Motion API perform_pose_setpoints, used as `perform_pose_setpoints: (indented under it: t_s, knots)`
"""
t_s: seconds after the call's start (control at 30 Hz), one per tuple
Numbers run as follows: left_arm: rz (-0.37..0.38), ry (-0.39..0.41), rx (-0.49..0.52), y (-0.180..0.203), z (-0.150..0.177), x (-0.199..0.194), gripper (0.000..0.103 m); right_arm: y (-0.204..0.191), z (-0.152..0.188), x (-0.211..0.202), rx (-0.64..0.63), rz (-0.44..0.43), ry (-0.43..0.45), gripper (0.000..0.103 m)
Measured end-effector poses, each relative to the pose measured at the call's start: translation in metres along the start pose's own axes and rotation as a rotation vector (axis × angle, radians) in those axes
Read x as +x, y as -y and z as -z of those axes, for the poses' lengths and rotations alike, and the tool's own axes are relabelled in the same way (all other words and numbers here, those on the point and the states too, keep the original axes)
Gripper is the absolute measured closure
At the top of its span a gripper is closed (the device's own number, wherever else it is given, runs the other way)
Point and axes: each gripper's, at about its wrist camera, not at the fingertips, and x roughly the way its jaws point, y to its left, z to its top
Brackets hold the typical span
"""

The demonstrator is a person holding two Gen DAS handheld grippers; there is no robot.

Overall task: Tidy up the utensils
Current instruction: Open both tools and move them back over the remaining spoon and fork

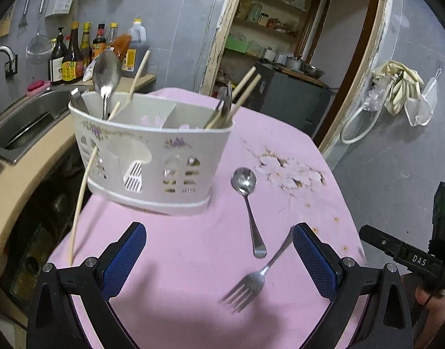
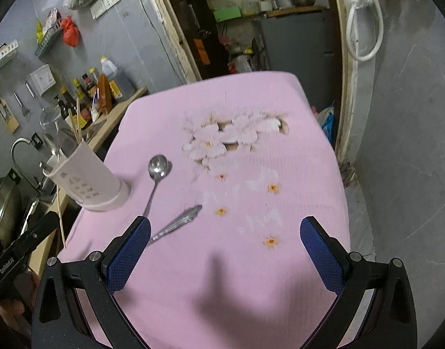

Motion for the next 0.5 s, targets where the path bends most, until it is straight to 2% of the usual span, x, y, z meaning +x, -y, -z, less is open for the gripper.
perform_pose_setpoints:
  t_s: [0.33,0.5]
  knots:
    - [-0.007,-0.071,-0.090,0.002,0.032,0.002,0.002,-0.006,-0.001,0.014,-0.099,-0.073,-0.014,0.004]
    - [0.038,-0.127,-0.186,0.003,0.046,0.007,0.019,-0.013,-0.005,0.017,-0.159,-0.106,-0.002,0.009]
